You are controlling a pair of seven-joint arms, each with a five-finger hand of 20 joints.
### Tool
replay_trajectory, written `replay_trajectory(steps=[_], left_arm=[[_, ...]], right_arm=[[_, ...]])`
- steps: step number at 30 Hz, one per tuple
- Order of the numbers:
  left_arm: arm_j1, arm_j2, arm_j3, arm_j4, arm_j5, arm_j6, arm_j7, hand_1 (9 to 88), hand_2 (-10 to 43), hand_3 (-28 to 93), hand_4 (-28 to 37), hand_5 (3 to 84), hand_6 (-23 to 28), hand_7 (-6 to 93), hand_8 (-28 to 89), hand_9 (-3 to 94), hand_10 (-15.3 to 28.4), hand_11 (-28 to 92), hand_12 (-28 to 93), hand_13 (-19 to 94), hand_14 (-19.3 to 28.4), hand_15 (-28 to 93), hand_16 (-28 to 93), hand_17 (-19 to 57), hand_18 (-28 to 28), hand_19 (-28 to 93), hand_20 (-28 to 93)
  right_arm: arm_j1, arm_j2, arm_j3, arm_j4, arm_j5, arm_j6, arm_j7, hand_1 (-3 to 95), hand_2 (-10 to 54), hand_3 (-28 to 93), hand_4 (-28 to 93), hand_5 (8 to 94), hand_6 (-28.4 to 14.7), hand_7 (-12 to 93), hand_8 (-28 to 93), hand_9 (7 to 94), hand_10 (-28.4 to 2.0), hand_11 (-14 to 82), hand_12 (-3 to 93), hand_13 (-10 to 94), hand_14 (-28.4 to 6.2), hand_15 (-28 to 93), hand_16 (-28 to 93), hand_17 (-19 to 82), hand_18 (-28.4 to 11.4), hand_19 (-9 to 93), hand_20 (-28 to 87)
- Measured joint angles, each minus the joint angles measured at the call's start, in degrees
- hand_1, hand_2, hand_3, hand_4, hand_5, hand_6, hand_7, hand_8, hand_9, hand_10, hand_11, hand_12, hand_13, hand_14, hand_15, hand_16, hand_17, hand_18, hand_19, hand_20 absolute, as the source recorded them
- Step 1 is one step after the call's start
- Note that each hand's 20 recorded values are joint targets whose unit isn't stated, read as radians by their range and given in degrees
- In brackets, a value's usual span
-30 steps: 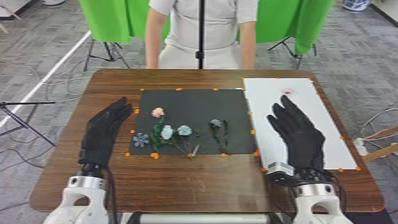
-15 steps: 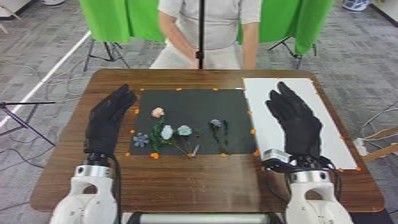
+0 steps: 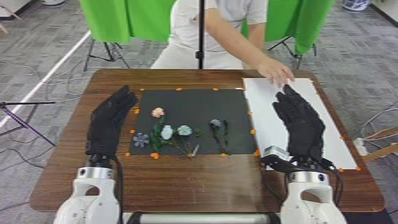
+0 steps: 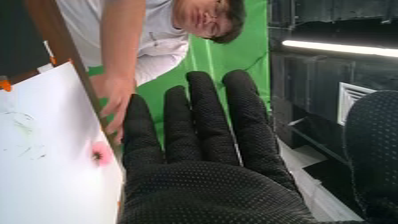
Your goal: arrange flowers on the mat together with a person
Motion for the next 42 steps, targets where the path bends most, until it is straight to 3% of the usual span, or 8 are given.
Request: replay_trajectory(steps=[4,8,15,42], left_arm=[[0.2,-0.05,0.0,0.0,-0.01,0.0,0.09,26.2,-4.8,66,-17.7,45.9,3.9,9.7,-6,42.9,12.6,12,15,33,15.9,9,4,4.5,11.2,1,16],[0.4,-0.13,-0.17,-0.02,-0.01,-0.12,0.02,26.1,-5.0,66,-17.7,45.7,3.9,9.5,-6,42.8,12.4,12,15,33,15.9,9,4,4.5,11.1,1,16],[0.7,-0.35,-0.88,-0.07,0.12,-1.0,-0.55,26.2,-5.6,66,-17.7,45.7,4.0,9.2,-5,42.5,12.3,11,15,32,15.7,9,4,4.3,11.1,1,16],[1.2,-0.41,-1.61,-0.25,-0.4,-1.94,-1.69,26.1,-6.9,67,-18.0,45.7,3.8,9.0,-5,42.3,11.8,11,16,32,15.4,8,4,3.4,11.0,1,16]], right_arm=[[-0.1,0.0,0.2,-0.3,0.1,-0.1,-0.1,6.2,7.0,78,-20,44.9,-3.9,10,-10,44.4,-14.9,4.9,9.8,29,-8.7,10,6,17,-10.9,2,25],[-0.3,-0.4,1.2,-0.8,0.2,-1.6,0.7,9.0,1.6,77,-19,40.7,-4.5,8,-9,41.2,-14.8,4.1,9.8,27,-9.9,10,6,16,-11.5,2,25],[-0.3,-1.2,5.8,-1.3,-0.7,-12.8,4.3,10.1,-1.6,76,-18,38.0,-4.5,7,-8,39.2,-14.8,3.8,10.1,27,-10.7,10,6,15,-11.9,3,24],[0.4,-0.6,5.0,-1.4,-2.0,-10.8,5.6,11.7,-2.9,75,-17,39.8,-4.9,7,-8,42.3,-15.9,4.5,11.1,30,-12.7,10,11,15,-12.6,5,24]])
